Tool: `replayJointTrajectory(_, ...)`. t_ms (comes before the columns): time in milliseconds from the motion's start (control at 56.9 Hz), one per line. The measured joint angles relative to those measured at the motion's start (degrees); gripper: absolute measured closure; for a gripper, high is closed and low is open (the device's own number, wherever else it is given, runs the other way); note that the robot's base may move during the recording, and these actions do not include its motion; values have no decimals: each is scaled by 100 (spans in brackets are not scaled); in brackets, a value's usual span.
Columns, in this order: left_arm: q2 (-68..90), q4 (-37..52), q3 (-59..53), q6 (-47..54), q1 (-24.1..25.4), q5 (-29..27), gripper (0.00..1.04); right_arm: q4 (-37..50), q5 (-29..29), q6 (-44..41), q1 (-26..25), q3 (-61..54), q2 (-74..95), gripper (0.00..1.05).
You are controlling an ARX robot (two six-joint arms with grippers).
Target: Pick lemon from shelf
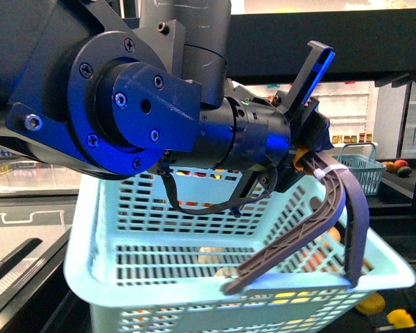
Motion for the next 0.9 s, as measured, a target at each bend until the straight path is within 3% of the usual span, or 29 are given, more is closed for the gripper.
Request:
replayJointTrajectory(141, 20, -15, -2, 94, 22, -269, 97, -208, -284, -651, -315, -85, -476, 21)
replayJointTrajectory(334, 20, -17, 0, 284, 120, -326, 97, -223, -389, -671, -651, -7, -706, 21)
replayJointTrajectory(598, 20, -17, -2, 184, 24, -120, 97, -476, -734, 608, -664, 498, -1456, 21)
replayJointTrajectory(897, 20, -17, -2, 184, 68, -227, 97, -575, -1215, 2085, -44, 640, -2245, 22)
